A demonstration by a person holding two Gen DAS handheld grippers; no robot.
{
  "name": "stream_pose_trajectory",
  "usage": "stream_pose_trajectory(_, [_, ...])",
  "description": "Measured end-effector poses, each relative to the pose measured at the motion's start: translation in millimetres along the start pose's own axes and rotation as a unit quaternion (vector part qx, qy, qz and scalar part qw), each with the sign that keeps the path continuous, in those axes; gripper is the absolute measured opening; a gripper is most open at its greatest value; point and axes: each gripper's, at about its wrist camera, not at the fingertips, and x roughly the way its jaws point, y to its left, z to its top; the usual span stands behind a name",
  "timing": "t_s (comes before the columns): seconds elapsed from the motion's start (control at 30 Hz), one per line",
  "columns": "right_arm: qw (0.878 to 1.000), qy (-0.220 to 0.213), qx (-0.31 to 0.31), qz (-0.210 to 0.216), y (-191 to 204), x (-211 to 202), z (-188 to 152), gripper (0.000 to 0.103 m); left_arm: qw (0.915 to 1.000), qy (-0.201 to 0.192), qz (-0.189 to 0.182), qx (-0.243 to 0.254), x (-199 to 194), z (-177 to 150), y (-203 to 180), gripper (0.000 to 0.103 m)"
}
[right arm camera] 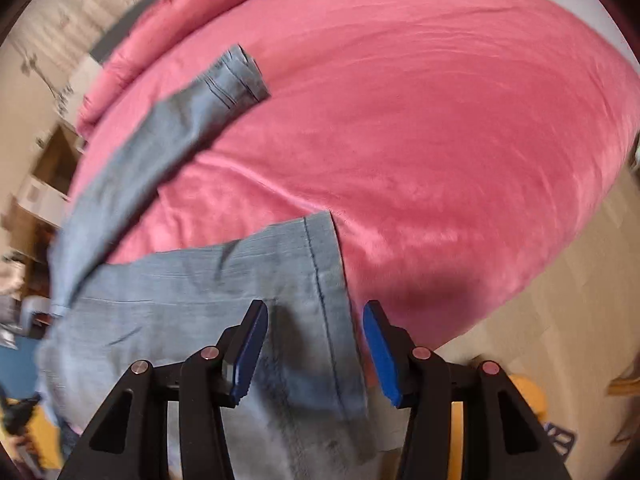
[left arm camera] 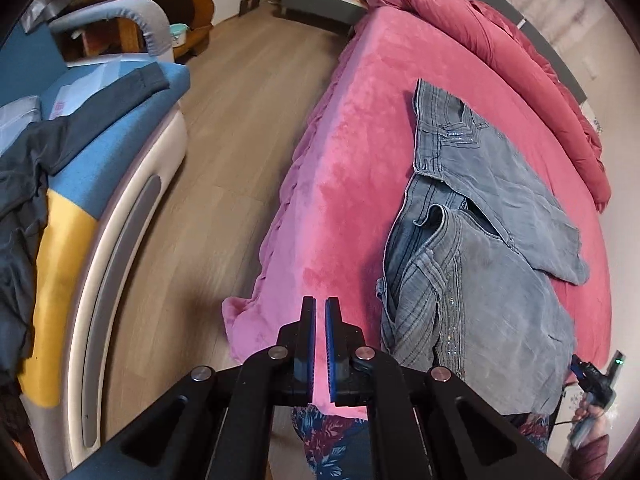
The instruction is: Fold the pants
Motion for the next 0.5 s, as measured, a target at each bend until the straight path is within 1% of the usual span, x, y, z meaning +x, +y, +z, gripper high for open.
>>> stream_pose_trajectory(0.03, [1.0, 0.002, -0.01, -0.002, 5, 6, 1, 0.032, 1.0, -0.003, -0.001, 0.002, -1, -2, -3, 0.005])
stream_pose_trajectory(0.07, [1.0, 0.006, -0.014, -0.008, 2, 8, 1, 0.023, 1.0, -0.008, 0.001, 0.006, -3, -4, -6, 0.005])
stream_pose_trajectory(0.1, [0.999, 0.01, -0.021, -0.024, 3, 12, 1, 0.019, 0.9999, -0.011, 0.003, 0.009, -4, -6, -9, 0.005])
stream_pose_trajectory(0.13, [0.999, 0.009, -0.03, -0.032, 5, 13, 0, 0.013, 0.9998, -0.016, 0.001, 0.015, -6, -9, -14, 0.005])
stream_pose_trajectory(0.17, [0.999, 0.007, -0.039, -0.036, 6, 14, 0, 0.009, 0.9997, -0.018, 0.0, 0.019, -7, -10, -17, 0.005])
stream_pose_trajectory(0.23, [0.998, 0.002, -0.048, -0.038, 7, 9, 0, 0.006, 0.9992, -0.023, -0.001, 0.031, -11, -14, -27, 0.006])
stream_pose_trajectory(0.33, [0.996, -0.029, -0.067, -0.043, 12, -18, 2, 0.006, 0.9985, -0.034, -0.018, 0.039, -17, -19, -38, 0.006])
stream_pose_trajectory(0.37, [0.995, -0.041, -0.075, -0.046, 15, -29, 3, 0.006, 0.9976, -0.044, -0.024, 0.048, -21, -20, -45, 0.006])
stream_pose_trajectory(0.43, [0.994, -0.068, -0.075, -0.035, 19, -52, 12, 0.006, 0.9954, -0.059, -0.031, 0.069, -27, -21, -60, 0.006])
stream_pose_trajectory(0.47, [0.994, -0.071, -0.077, -0.033, 21, -57, 17, 0.006, 0.993, -0.07, -0.036, 0.088, -30, -22, -71, 0.007])
stream_pose_trajectory(0.5, [0.993, -0.076, -0.08, -0.039, 24, -62, 25, 0.006, 0.9911, -0.077, -0.039, 0.101, -31, -22, -79, 0.009])
